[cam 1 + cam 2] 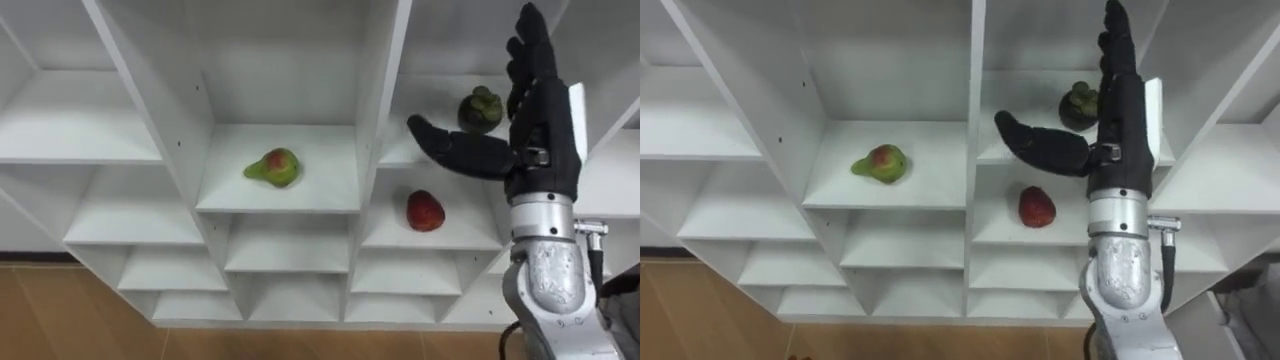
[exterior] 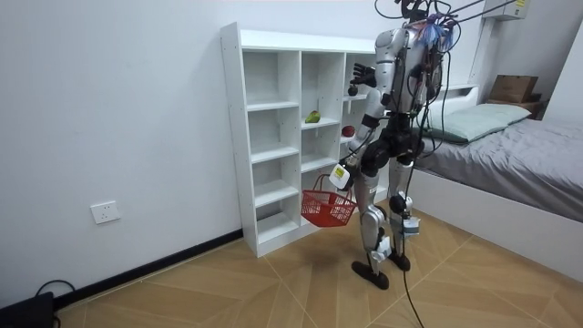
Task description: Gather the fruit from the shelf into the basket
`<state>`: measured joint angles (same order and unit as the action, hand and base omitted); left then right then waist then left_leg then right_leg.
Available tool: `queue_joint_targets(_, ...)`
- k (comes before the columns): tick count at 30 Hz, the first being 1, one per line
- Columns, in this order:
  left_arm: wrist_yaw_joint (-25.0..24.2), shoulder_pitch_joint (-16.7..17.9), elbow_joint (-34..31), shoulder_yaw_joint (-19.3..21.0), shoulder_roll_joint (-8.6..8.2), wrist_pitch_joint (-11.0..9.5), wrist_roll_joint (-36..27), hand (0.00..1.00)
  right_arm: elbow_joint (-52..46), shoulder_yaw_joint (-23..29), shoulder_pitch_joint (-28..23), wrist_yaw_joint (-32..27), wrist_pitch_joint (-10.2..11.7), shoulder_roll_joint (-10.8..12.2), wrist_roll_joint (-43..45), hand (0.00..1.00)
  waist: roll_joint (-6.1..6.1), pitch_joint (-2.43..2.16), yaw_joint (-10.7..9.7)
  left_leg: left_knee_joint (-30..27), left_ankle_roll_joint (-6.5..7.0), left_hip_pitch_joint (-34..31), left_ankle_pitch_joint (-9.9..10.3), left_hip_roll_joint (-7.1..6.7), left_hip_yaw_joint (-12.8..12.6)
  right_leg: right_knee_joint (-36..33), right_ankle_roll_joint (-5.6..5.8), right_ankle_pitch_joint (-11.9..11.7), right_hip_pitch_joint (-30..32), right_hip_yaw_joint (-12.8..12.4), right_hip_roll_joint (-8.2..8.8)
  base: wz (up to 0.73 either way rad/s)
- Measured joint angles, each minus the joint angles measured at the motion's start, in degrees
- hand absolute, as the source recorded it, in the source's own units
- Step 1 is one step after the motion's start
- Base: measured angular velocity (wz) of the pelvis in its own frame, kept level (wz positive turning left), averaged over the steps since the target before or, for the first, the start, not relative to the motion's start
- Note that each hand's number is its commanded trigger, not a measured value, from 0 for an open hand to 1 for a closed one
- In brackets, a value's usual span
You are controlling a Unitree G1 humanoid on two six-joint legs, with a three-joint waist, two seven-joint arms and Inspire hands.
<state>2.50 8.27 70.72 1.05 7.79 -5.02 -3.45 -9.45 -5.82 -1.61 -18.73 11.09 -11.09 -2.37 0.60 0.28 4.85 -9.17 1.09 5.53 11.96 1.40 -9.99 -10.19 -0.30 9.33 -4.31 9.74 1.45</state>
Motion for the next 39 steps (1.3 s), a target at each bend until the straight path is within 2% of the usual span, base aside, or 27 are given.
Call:
queue_joint_targets(6,1.00,0.50,-0.10,0.01,0.00,2.25,1.56,1.00,2.54,0.37,0.75,-1.22,-0.94,-0.32,-0.92,0.00,0.36,0.03,0.07,0.40,-0.02,0.16,-0.01,-0.08,0.76,0.56,0.10,-0.06,-0.72,0.56,0.01,0.06)
queue_joint_targets(10,1.21,0.76,-0.66,0.03,0.02,2.63,2.04,1.00,4.75,0.51,1.13,-1.86,-2.50,-0.43,-1.07,0.00,0.46,0.08,-0.01,0.46,-0.02,0.04,-0.01,-0.13,0.90,0.61,0.12,-0.04,-0.62,0.55,0.03,0.00)
queue_joint_targets(15,0.70,2.13,-3.90,0.73,-0.01,3.37,5.12,1.00,5.35,0.90,1.63,-1.67,-2.54,-1.40,-0.96,0.00,1.00,0.10,0.06,0.37,-0.01,0.01,-0.01,-0.12,1.13,0.65,0.21,0.02,-0.58,0.65,0.00,0.01)
queue_joint_targets(17,0.58,2.47,-4.48,0.97,-0.04,3.74,5.88,1.00,6.99,0.90,2.20,-1.62,-2.65,-1.54,-0.26,0.00,1.35,-0.07,0.10,0.36,-0.01,0.06,-0.01,-0.12,1.15,0.65,0.21,0.02,-0.59,0.59,0.02,0.00)
queue_joint_targets(19,0.50,2.55,-4.94,1.04,0.00,4.11,6.52,1.00,7.66,0.90,2.60,-1.48,-3.66,-1.54,0.15,0.00,1.60,-0.03,0.12,0.33,-0.01,0.07,-0.02,-0.15,1.15,0.64,0.21,0.01,-0.60,0.56,0.06,0.00)
queue_joint_targets(28,-0.40,2.88,-7.05,1.08,-0.02,5.11,6.53,1.00,12.52,0.92,2.94,-1.15,-3.73,-1.87,0.10,0.00,0.95,0.12,0.08,0.33,0.01,0.06,-0.03,-0.23,2.17,0.64,0.22,0.02,-1.21,1.60,0.30,0.03)
queue_joint_targets(32,-0.76,3.20,-7.72,1.12,-0.13,5.14,6.48,1.00,13.48,1.08,2.95,-1.19,-4.49,-2.51,0.35,0.00,0.49,-0.03,0.04,0.28,-0.02,-0.06,-0.08,-0.28,2.44,0.65,0.27,0.06,-1.26,2.24,0.45,0.04)
queue_joint_targets(39,-0.65,3.72,-7.91,1.10,-0.08,5.37,6.58,1.00,16.24,2.54,5.01,-1.85,-4.95,-2.63,0.45,0.00,0.96,-0.05,0.02,-0.41,0.09,-0.22,-0.22,-0.43,2.77,0.70,0.34,0.09,-1.53,2.93,0.55,0.04)
